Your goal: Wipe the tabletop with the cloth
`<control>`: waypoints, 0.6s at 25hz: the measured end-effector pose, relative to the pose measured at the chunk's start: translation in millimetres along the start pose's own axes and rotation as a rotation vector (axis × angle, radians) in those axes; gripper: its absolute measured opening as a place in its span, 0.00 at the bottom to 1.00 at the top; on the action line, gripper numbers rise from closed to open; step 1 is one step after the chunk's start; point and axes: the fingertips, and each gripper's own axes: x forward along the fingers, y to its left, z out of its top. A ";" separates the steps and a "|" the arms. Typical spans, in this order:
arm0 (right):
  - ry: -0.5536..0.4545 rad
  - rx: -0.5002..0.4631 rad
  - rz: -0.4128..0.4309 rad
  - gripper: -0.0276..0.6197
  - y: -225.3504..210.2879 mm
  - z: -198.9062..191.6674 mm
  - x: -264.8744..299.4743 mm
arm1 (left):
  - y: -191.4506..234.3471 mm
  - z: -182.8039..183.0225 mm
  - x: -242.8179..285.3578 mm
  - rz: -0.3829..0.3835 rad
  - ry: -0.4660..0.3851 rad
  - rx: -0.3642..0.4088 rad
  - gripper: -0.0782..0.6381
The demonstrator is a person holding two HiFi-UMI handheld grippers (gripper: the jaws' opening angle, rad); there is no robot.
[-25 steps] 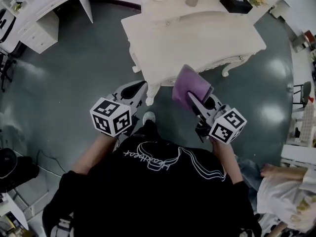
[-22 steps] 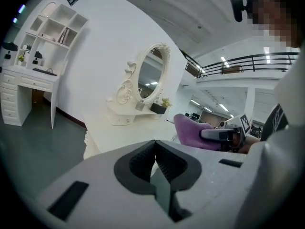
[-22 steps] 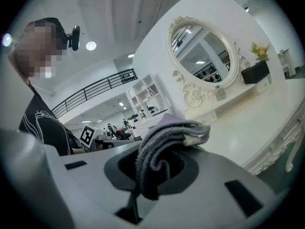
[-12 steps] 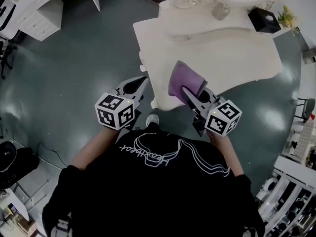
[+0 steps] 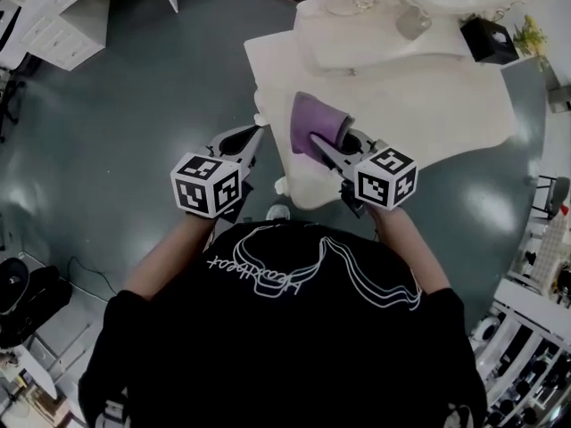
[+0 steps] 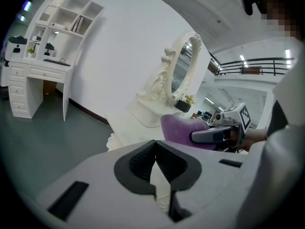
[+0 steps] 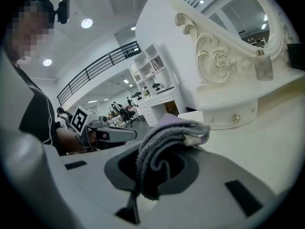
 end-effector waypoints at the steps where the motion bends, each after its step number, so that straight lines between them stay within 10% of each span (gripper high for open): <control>1: 0.011 -0.006 0.002 0.12 -2.1 0.3 6.0 | 2.7 1.3 0.5 0.003 0.000 0.000 0.12; 15: 0.167 -0.139 0.008 0.12 -24.2 -14.8 74.9 | 30.4 -2.0 -5.0 0.063 0.011 -0.048 0.12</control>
